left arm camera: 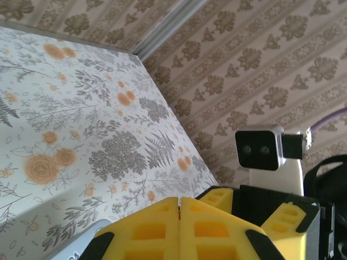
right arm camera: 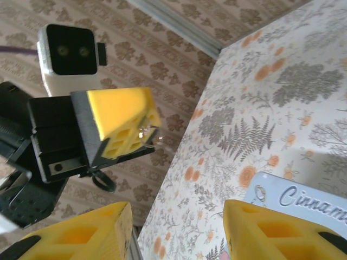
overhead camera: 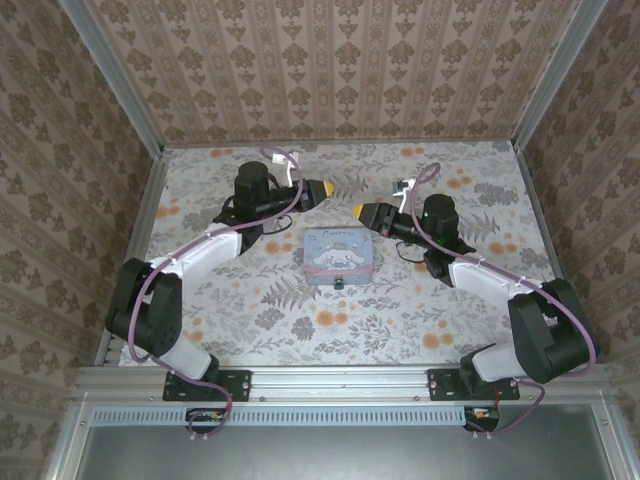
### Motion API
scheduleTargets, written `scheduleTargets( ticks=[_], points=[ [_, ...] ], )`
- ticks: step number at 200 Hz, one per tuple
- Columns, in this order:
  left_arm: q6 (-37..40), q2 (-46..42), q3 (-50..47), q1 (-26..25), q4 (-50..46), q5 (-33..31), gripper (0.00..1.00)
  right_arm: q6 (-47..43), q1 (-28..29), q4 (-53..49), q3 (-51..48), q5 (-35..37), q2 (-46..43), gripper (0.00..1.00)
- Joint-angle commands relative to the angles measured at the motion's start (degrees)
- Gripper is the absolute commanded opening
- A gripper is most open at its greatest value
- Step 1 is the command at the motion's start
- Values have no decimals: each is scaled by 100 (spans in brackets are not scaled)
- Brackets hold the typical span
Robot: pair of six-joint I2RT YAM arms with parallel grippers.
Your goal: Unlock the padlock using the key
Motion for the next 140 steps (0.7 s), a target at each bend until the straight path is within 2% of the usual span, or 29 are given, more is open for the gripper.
scheduleTargets(
  ticks=[1,69,140],
  points=[
    [308,-117,16,-68,223,374,0,-277,-21,332,280,-465,158,49],
    [-254,178,-66,-278,958,174,0,390,13,1552,335,-483,764,47],
    [-405,334,-104,-437,1165,89,0,444,42,1694,293,-439,696,46]
  ],
)
